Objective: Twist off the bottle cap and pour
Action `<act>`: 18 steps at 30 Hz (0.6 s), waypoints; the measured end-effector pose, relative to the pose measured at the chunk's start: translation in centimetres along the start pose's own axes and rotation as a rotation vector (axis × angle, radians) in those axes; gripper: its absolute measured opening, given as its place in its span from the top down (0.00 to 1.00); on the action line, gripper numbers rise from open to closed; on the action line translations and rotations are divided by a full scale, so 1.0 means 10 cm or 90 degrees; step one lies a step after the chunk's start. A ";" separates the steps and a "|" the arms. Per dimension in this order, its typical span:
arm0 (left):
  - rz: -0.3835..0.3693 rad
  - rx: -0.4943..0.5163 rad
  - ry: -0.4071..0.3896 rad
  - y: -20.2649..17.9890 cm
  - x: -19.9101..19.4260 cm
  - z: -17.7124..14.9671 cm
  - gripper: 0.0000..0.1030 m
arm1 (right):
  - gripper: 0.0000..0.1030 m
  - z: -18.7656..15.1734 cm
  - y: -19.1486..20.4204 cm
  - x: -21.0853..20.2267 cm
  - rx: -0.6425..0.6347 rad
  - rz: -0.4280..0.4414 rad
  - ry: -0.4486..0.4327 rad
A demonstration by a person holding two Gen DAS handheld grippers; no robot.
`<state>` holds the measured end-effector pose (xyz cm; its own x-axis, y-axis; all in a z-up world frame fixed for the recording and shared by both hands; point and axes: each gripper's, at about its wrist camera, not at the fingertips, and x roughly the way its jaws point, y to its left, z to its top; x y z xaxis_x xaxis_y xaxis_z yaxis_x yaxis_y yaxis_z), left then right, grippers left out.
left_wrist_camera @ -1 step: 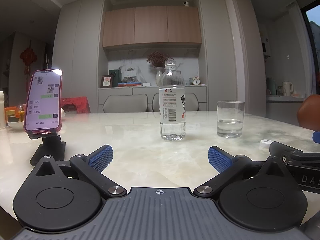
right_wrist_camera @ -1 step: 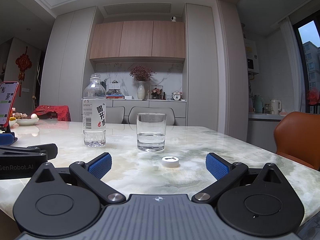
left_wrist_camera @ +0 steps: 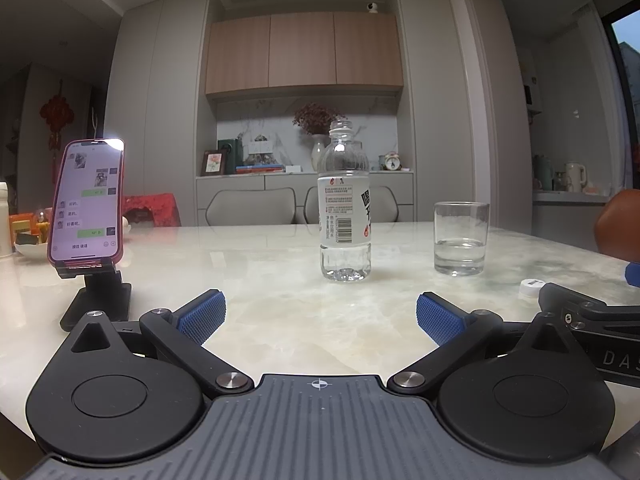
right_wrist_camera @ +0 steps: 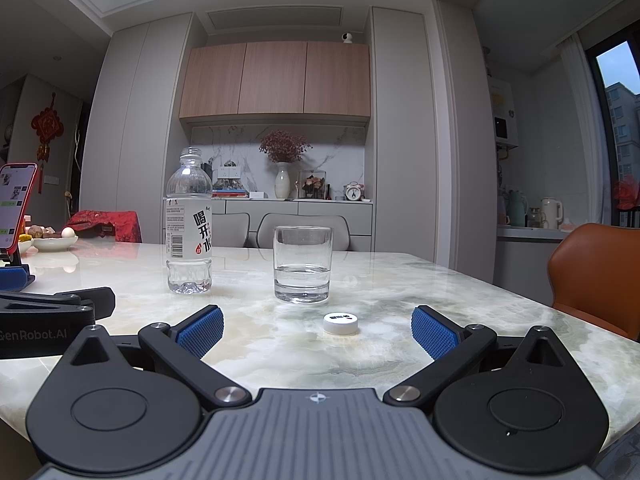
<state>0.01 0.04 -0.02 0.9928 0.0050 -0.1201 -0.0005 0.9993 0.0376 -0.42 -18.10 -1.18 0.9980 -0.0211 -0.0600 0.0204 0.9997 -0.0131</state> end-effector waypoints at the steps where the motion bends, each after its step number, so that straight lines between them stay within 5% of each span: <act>1: 0.000 0.001 0.000 0.00 0.00 0.00 0.00 | 0.00 0.00 0.00 0.00 0.000 0.000 0.000; 18: 0.001 -0.005 0.003 -0.02 0.00 -0.02 0.00 | 0.00 0.00 0.01 0.00 -0.005 0.000 0.003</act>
<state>0.02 -0.12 -0.21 0.9922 0.0067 -0.1247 -0.0030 0.9996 0.0294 -0.38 -17.99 -1.16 0.9976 -0.0215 -0.0654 0.0202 0.9996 -0.0204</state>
